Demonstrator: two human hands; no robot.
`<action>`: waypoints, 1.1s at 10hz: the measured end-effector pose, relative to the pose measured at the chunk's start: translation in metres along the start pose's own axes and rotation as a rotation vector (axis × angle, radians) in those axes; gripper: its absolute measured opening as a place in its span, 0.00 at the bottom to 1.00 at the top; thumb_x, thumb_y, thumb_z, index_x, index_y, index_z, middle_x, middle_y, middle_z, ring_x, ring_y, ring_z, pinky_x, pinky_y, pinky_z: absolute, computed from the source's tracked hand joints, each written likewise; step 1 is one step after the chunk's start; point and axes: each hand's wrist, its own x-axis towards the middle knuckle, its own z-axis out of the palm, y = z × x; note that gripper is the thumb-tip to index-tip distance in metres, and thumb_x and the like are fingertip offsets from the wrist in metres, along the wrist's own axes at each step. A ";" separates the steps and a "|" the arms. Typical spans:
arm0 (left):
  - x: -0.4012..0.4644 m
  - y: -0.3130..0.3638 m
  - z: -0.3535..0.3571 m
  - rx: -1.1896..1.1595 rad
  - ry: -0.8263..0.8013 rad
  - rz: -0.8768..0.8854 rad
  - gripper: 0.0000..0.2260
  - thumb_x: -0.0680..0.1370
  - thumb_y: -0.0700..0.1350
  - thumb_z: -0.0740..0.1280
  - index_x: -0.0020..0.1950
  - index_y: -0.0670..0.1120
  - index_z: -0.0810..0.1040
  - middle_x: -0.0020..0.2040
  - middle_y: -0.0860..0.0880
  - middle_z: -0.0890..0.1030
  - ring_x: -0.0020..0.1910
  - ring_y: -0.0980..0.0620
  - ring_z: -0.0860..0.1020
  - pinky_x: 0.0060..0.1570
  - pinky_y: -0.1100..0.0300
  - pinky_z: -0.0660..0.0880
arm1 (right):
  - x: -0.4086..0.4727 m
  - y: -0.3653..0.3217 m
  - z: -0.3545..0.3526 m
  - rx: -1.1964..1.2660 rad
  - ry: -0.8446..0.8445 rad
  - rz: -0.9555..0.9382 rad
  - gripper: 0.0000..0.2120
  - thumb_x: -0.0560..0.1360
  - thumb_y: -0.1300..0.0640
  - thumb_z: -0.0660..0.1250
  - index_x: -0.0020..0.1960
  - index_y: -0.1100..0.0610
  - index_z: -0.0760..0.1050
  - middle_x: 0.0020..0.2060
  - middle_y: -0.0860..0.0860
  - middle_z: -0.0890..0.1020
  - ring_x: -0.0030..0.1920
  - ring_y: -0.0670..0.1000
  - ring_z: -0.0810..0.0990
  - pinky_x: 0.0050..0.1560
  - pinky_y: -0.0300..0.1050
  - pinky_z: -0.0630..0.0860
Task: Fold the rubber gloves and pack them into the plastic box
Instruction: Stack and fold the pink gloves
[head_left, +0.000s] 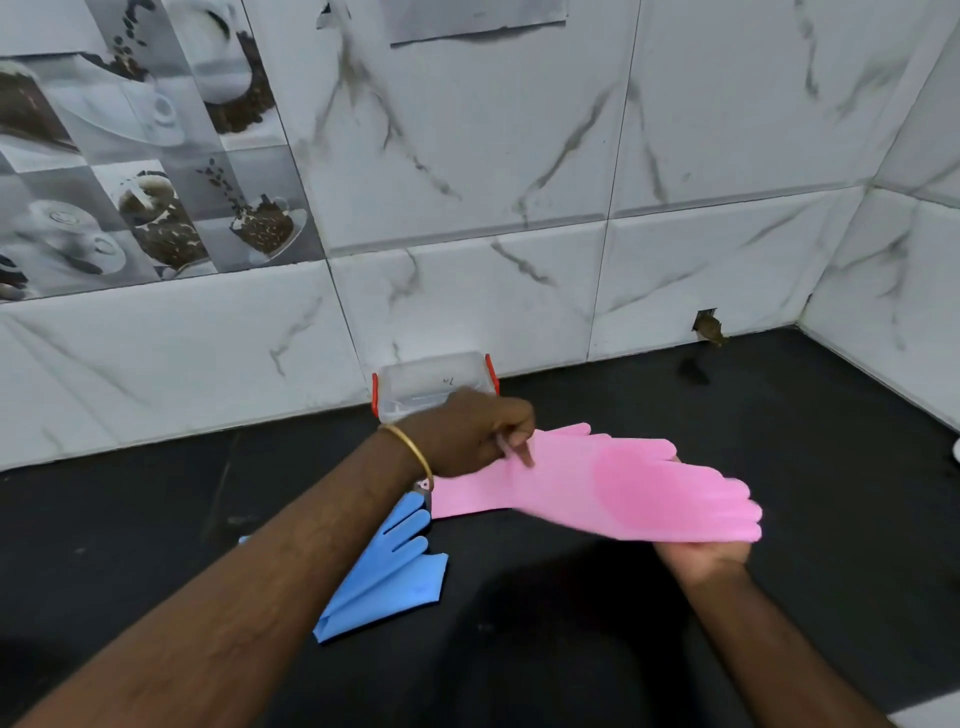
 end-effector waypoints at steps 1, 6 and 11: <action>-0.019 -0.017 0.047 0.005 -0.054 -0.091 0.13 0.72 0.32 0.64 0.52 0.46 0.77 0.47 0.57 0.85 0.48 0.56 0.79 0.54 0.58 0.70 | -0.011 0.035 -0.011 -0.340 -0.198 0.095 0.08 0.74 0.46 0.59 0.41 0.48 0.63 0.34 0.41 0.63 0.33 0.41 0.65 0.32 0.35 0.66; -0.070 -0.044 0.171 0.123 -0.245 -0.297 0.15 0.80 0.44 0.59 0.61 0.58 0.79 0.66 0.57 0.77 0.69 0.54 0.68 0.65 0.60 0.62 | 0.017 0.069 -0.029 1.160 -0.584 0.563 0.49 0.59 0.20 0.63 0.65 0.56 0.77 0.58 0.57 0.83 0.58 0.58 0.83 0.59 0.57 0.76; -0.008 -0.063 0.161 -0.047 0.070 -0.834 0.14 0.76 0.45 0.67 0.62 0.49 0.78 0.63 0.50 0.78 0.64 0.49 0.74 0.66 0.57 0.68 | 0.046 0.053 -0.025 0.310 -0.214 -0.259 0.05 0.78 0.60 0.66 0.52 0.53 0.80 0.49 0.51 0.84 0.50 0.49 0.81 0.53 0.45 0.78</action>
